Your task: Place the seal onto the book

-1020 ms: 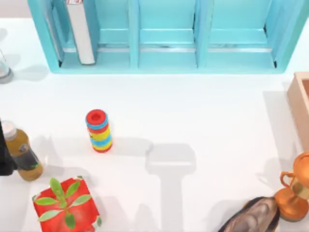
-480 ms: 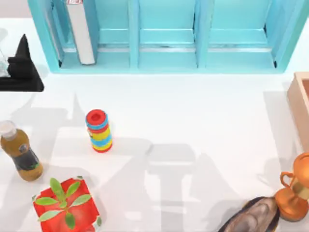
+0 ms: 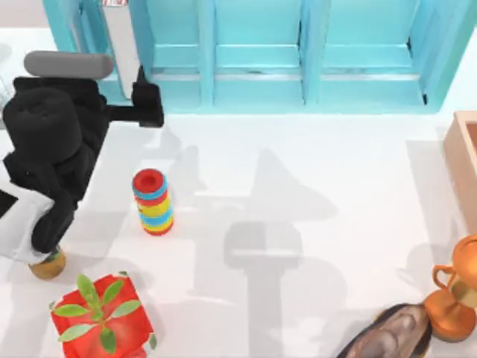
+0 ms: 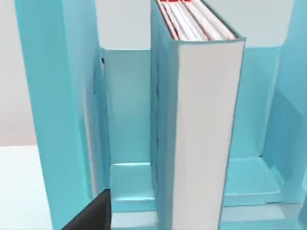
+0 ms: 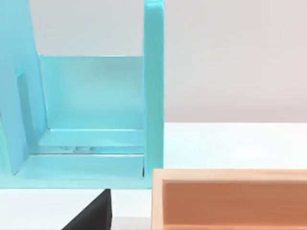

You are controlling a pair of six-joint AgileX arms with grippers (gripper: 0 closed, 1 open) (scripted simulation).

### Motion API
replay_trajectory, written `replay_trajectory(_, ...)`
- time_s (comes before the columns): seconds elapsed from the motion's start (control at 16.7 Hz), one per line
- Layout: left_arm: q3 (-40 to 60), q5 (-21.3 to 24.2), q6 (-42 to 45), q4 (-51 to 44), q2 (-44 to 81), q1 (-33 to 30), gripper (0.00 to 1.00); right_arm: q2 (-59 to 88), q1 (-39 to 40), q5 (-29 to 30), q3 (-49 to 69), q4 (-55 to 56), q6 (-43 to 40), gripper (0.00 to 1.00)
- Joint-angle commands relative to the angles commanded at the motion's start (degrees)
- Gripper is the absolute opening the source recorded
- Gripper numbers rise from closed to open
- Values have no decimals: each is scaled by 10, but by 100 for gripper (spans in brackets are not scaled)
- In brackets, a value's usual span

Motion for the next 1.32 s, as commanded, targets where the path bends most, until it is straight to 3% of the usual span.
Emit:
replay_trajectory(0.3,55,-26,2,95,151,-6,100,0,0,0,0,0,0,100)
replay_trajectory(0.6,61,-29,3,107,169,-2,100,0,0,0,0,0,0,100)
replay_trajectory(0.9,97,-40,2,64,158,-22,100,0,0,0,0,0,0,100)
replay_trajectory(1.32,283,-14,3,-30,256,12,100,0,0,0,0,0,0,100)
